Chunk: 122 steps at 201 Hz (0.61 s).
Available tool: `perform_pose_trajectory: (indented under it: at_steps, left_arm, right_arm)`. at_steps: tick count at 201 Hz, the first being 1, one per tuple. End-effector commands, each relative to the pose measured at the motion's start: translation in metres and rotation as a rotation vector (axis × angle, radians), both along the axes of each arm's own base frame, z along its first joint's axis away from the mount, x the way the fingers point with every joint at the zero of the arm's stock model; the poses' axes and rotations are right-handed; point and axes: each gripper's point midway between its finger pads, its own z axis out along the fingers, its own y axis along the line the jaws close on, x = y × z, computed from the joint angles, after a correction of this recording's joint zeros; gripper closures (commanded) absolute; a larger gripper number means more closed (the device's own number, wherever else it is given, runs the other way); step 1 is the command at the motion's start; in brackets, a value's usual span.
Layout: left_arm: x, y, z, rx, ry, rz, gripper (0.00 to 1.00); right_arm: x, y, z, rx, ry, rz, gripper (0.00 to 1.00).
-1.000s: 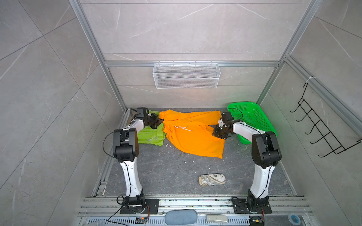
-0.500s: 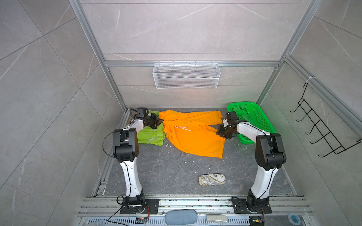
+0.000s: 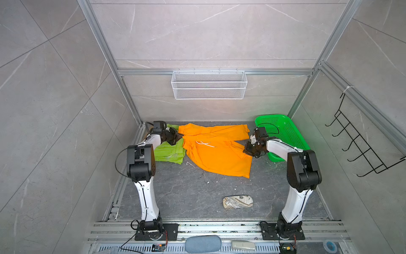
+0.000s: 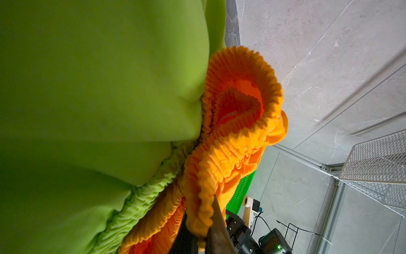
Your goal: Fold and stack the shorts
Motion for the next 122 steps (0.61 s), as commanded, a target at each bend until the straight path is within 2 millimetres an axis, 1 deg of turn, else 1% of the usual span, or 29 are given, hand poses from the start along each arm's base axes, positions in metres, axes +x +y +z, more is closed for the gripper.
perform_pose_trajectory:
  at_steps: [1,14,36,45,72,83,122]
  left_arm:
    - [-0.001,-0.001,0.026,0.01,-0.056,-0.017,1.0]
    - [-0.001,-0.001,0.027,0.01,-0.056,-0.019,1.0]
    - [-0.002,0.0,0.024,0.012,-0.05,-0.02,1.0]
    - [-0.002,0.001,0.023,0.011,-0.05,-0.02,1.0]
    - [-0.002,0.004,0.02,0.011,-0.045,-0.017,1.0]
    - [-0.002,0.006,0.02,0.01,-0.045,-0.014,1.0]
    - [0.003,0.018,0.024,0.006,-0.051,0.007,1.0]
  right_arm:
    - [0.024,0.002,0.008,0.075,-0.037,-0.045,0.94]
    - [0.037,-0.009,0.011,0.063,-0.043,-0.078,1.0]
    - [0.056,-0.026,0.01,0.022,-0.033,-0.119,1.0]
    - [0.062,-0.032,0.007,-0.012,-0.024,-0.129,1.0]
    - [0.07,-0.05,-0.01,-0.122,0.013,-0.157,1.0]
    - [0.074,-0.053,-0.015,-0.148,0.019,-0.163,1.0]
    - [0.084,-0.07,-0.024,-0.251,0.015,-0.188,1.0]
